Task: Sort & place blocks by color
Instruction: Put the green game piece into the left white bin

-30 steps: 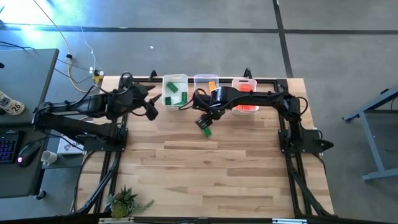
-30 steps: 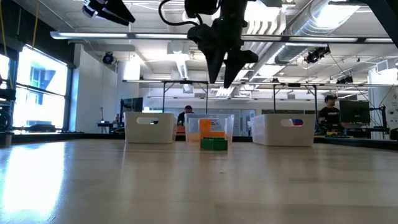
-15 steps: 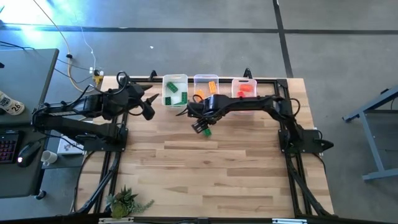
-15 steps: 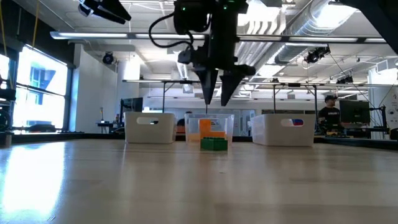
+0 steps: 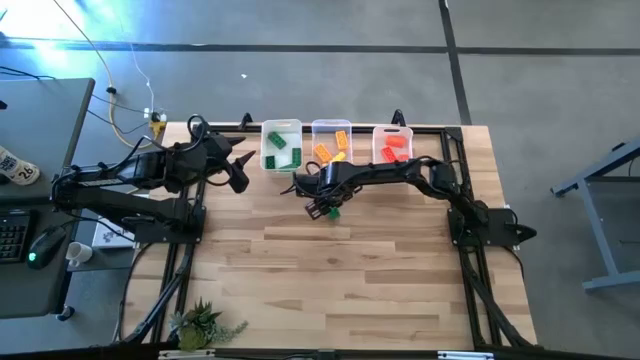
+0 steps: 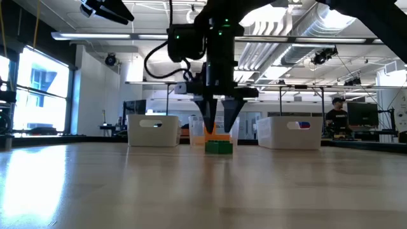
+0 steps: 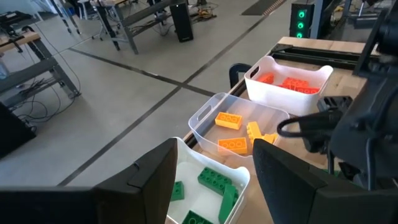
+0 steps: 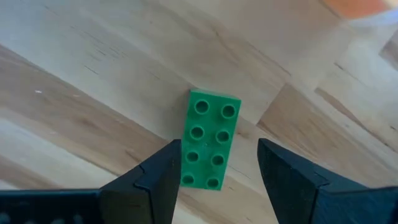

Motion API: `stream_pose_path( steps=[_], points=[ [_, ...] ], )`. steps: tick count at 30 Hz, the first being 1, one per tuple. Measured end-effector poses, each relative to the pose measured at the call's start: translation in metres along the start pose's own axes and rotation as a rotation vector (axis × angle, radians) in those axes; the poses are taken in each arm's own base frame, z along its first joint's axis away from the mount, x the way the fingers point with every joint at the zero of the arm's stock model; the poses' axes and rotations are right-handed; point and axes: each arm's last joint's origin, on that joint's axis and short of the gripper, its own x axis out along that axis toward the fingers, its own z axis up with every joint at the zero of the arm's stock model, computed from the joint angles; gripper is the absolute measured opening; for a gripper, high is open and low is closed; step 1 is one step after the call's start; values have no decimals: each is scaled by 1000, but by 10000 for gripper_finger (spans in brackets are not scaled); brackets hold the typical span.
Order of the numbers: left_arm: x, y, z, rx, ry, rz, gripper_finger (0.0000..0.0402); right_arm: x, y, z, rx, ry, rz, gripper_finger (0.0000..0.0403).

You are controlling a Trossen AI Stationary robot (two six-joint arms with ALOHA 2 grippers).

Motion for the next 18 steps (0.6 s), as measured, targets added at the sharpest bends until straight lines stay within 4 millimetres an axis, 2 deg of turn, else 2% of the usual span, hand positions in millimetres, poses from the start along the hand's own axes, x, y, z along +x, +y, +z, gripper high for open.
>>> stream_pose_path(
  steps=[10, 12, 18],
  points=[
    [0, 0, 0, 1, 1, 1, 200, 24, 11, -8, -4, 32, -38, 197],
    [0, 0, 0, 1, 1, 2, 200, 36, 13, -10, -11, 51, -60, 197],
    [0, 0, 0, 2, 3, 2, 200, 42, 18, -14, -13, 77, -45, 196]
  ],
)
